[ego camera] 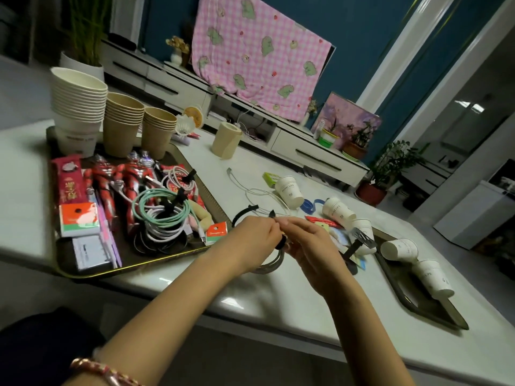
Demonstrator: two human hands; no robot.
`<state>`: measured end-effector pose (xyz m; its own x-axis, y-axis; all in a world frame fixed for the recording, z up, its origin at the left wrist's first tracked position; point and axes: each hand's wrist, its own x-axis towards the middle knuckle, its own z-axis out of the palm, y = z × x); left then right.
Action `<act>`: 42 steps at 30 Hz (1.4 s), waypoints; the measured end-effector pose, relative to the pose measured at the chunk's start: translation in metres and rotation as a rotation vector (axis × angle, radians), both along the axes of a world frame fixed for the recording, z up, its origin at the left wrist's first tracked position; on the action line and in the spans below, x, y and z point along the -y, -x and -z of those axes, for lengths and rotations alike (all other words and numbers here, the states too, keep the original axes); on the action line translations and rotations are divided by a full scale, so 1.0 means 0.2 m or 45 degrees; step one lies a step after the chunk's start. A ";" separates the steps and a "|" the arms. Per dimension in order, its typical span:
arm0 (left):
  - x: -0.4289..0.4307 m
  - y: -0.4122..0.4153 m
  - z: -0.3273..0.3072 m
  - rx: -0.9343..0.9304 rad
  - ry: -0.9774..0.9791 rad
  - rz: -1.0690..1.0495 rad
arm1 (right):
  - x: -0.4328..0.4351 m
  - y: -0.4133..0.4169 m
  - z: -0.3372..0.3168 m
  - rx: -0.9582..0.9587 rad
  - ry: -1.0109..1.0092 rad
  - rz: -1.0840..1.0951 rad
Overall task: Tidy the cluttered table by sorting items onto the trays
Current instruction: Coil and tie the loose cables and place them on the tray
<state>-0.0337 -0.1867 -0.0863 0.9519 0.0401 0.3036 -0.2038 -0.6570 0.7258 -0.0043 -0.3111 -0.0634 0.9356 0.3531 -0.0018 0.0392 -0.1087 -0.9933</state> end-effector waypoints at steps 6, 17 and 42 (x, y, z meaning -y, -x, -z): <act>-0.05 0.03 -0.05 0.030 -0.057 0.096 | -0.03 -0.07 -0.03 -0.288 0.164 -0.116; -0.14 0.05 -0.05 0.034 0.118 -0.034 | -0.15 -0.02 -0.07 0.079 0.142 -0.090; -0.65 0.11 -0.12 0.132 0.592 -0.903 | -0.88 -0.06 0.00 0.796 -0.133 -0.138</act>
